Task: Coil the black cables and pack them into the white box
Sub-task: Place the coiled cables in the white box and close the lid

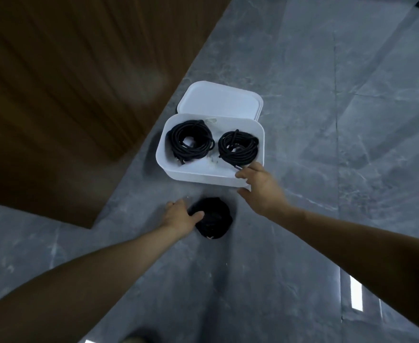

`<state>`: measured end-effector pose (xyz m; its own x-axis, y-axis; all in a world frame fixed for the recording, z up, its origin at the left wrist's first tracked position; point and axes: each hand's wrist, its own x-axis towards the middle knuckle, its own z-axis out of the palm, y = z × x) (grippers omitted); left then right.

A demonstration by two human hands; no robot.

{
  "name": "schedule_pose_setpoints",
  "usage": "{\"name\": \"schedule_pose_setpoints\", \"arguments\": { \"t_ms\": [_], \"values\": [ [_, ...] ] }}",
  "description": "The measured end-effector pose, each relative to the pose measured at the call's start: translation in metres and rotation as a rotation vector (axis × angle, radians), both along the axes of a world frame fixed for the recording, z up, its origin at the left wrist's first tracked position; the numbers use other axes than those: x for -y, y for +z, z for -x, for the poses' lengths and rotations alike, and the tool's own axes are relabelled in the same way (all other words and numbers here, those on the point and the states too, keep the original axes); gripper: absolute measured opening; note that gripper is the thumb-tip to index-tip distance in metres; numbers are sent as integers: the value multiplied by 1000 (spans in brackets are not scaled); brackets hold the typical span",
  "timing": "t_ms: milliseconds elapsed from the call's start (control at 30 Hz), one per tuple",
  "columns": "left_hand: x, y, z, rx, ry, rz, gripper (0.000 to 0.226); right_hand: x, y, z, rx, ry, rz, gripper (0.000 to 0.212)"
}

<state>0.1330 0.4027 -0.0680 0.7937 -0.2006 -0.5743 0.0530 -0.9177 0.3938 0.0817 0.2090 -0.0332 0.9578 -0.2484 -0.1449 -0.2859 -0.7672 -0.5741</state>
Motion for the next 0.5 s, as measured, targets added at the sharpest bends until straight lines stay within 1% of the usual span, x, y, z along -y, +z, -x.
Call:
{"name": "schedule_pose_setpoints", "arguments": {
  "t_ms": [133,233,333,433,500],
  "values": [
    [5,-9,0,-56,86,-2,53,3,-4,0,37,10,79,34],
    [7,-10,1,-127,112,0,54,6,-4,-1,50,10,143,32],
    [9,-5,3,-166,166,92,49,10,-2,-1,43,16,154,31],
    [10,3,0,-134,202,205,24,15,1,-2,18,27,155,30],
    [10,10,-5,-148,249,288,26,18,3,-3,-4,33,142,28]
  ]
}}
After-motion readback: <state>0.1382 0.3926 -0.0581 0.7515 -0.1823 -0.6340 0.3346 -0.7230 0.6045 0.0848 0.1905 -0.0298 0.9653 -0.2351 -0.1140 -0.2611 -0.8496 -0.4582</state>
